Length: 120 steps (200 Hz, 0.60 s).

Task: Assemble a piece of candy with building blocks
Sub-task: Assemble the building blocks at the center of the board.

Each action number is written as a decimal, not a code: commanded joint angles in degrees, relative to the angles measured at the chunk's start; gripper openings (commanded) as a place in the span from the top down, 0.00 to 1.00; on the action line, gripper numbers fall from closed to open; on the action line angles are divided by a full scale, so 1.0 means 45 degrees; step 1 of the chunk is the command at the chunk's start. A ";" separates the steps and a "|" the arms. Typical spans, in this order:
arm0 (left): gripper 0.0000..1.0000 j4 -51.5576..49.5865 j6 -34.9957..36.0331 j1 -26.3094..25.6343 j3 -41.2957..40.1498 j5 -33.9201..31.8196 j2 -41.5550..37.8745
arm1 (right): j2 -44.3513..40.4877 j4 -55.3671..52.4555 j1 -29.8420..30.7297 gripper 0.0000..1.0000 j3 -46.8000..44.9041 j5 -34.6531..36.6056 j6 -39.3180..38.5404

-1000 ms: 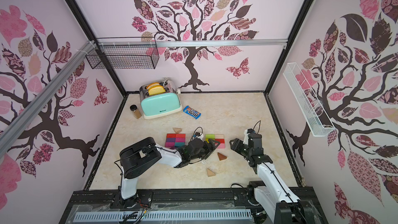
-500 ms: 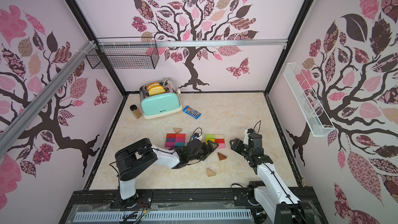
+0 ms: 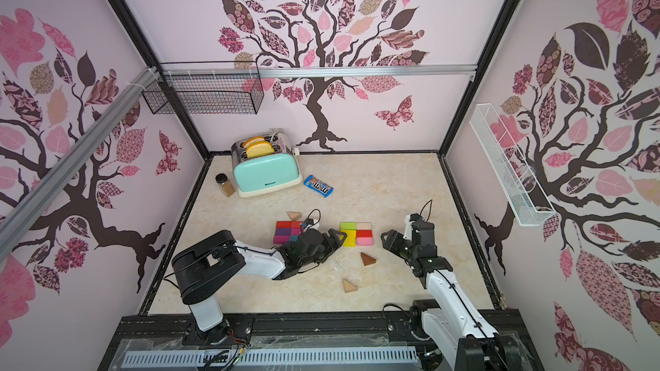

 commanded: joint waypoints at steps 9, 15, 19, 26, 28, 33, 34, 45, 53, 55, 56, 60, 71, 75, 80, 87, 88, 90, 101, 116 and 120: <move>0.14 -0.2796 0.0526 0.0341 -0.0432 -0.0259 0.1334 | -0.0017 -0.0090 -0.0079 0.38 0.0534 0.0217 -0.0256; 0.14 -0.2796 0.0565 0.0358 -0.0358 -0.0197 0.1413 | 0.0044 -0.0044 -0.0064 0.38 0.0538 0.0209 -0.0232; 0.14 -0.2796 0.0576 0.0363 -0.0310 -0.0175 0.1459 | 0.0092 -0.0003 -0.0073 0.38 0.0532 0.0190 -0.0210; 0.14 -0.2793 0.0596 0.0362 -0.0213 -0.0060 0.1525 | 0.0170 0.0041 -0.0069 0.38 0.0540 0.0165 -0.0189; 0.14 -0.2795 0.0597 0.0363 -0.0183 -0.0025 0.1545 | 0.0180 0.0046 -0.0060 0.38 0.0544 0.0161 -0.0188; 0.14 -0.2786 0.0597 0.0355 -0.0134 0.0063 0.1587 | 0.0216 0.0060 -0.0064 0.38 0.0544 0.0160 -0.0188; 0.14 -0.2791 0.0607 0.0369 -0.0108 0.0087 0.1589 | 0.0229 0.0064 -0.0073 0.38 0.0548 0.0160 -0.0188; 0.14 -0.2805 0.0622 0.0330 -0.0017 0.0232 0.1644 | 0.0259 0.0083 -0.0063 0.38 0.0587 0.0160 -0.0188; 0.14 -0.2834 0.0600 0.0269 0.0046 0.0271 0.1680 | 0.0235 0.0068 -0.0066 0.38 0.0610 0.0178 -0.0202; 0.14 -0.2835 0.0598 0.0252 0.0063 0.0282 0.1696 | 0.0236 0.0067 -0.0069 0.38 0.0611 0.0194 -0.0206; 0.14 -0.2835 0.0597 0.0239 0.0069 0.0284 0.1702 | 0.0229 0.0067 -0.0076 0.38 0.0611 0.0196 -0.0207; 0.14 -0.2833 0.0597 0.0213 0.0137 0.0316 0.1732 | 0.0239 0.0057 -0.0079 0.38 0.0626 0.0214 -0.0207; 0.14 -0.2834 0.0568 0.0141 0.0237 0.0364 0.1812 | 0.0231 0.0071 -0.0070 0.38 0.0628 0.0238 -0.0207; 0.14 -0.2835 0.0559 0.0097 0.0269 0.0370 0.1834 | 0.0230 0.0058 -0.0068 0.38 0.0618 0.0248 -0.0228; 0.14 -0.2825 0.0525 0.0061 0.0304 0.0387 0.1868 | 0.0241 0.0048 -0.0075 0.38 0.0622 0.0253 -0.0215; 0.14 -0.2833 0.0509 0.0003 0.0374 0.0403 0.1913 | 0.0246 0.0046 -0.0072 0.38 0.0611 0.0238 -0.0221; 0.14 -0.2834 0.0504 -0.0002 0.0381 0.0403 0.1918 | 0.0244 0.0047 -0.0068 0.38 0.0611 0.0238 -0.0214; 0.14 -0.2834 0.0511 -0.0016 0.0386 0.0403 0.1922 | 0.0238 0.0033 -0.0070 0.38 0.0611 0.0238 -0.0238; 0.14 -0.2849 0.0461 -0.0078 0.0419 0.0410 0.1923 | 0.0203 0.0009 -0.0068 0.38 0.0582 0.0255 -0.0230; 0.14 -0.2912 0.0412 -0.0115 0.0447 0.0377 0.1922 | 0.0116 -0.0026 -0.0080 0.38 0.0567 0.0287 -0.0249; 0.14 -0.2913 0.0402 -0.0114 0.0452 0.0366 0.1925 | 0.0106 -0.0029 -0.0068 0.38 0.0539 0.0296 -0.0246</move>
